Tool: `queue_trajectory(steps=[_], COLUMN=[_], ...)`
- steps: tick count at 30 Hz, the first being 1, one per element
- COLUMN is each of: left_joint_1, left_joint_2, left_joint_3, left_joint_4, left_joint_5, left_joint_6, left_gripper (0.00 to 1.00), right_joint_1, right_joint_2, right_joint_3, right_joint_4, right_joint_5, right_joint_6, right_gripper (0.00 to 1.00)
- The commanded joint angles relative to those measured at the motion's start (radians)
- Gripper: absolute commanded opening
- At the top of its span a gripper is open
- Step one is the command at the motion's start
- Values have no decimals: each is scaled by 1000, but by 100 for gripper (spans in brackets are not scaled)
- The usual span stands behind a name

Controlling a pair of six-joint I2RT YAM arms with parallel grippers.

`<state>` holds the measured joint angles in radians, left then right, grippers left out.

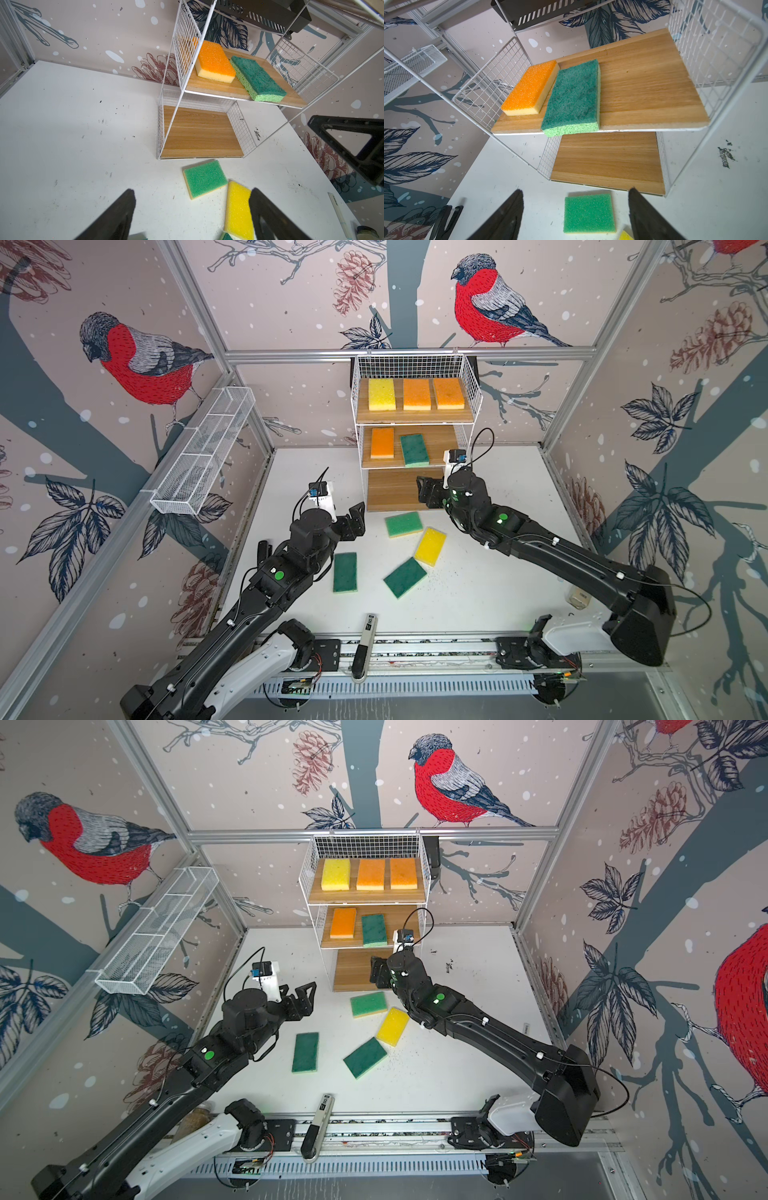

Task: Place and organize the cleaning sponges onto the shelf
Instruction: 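Raise the right gripper back from the shelf, then push the dark green sponge deeper onto the middle shelf with the right gripper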

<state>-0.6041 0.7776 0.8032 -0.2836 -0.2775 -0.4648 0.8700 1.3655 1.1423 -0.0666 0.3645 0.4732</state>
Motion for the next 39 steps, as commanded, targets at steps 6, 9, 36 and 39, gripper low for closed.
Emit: queue_trajectory(steps=[6, 9, 36, 39], left_joint_1=[2, 1, 22, 27], left_joint_2=[-2, -8, -8, -9], left_joint_3=[8, 10, -7, -6], left_joint_4=[3, 1, 21, 21], left_joint_5=[-43, -52, -59, -56], left_joint_6=[12, 13, 8, 9], left_gripper=[86, 86, 85, 85], right_joint_1=[-13, -25, -126, -128], right_joint_2=[-1, 7, 177, 196], right_joint_3=[-41, -43, 40, 58], right_joint_4=[155, 158, 251, 250], right_joint_5=[-111, -118, -165, -164], right_joint_6=[1, 11, 73, 70], right_gripper=[76, 72, 35, 35])
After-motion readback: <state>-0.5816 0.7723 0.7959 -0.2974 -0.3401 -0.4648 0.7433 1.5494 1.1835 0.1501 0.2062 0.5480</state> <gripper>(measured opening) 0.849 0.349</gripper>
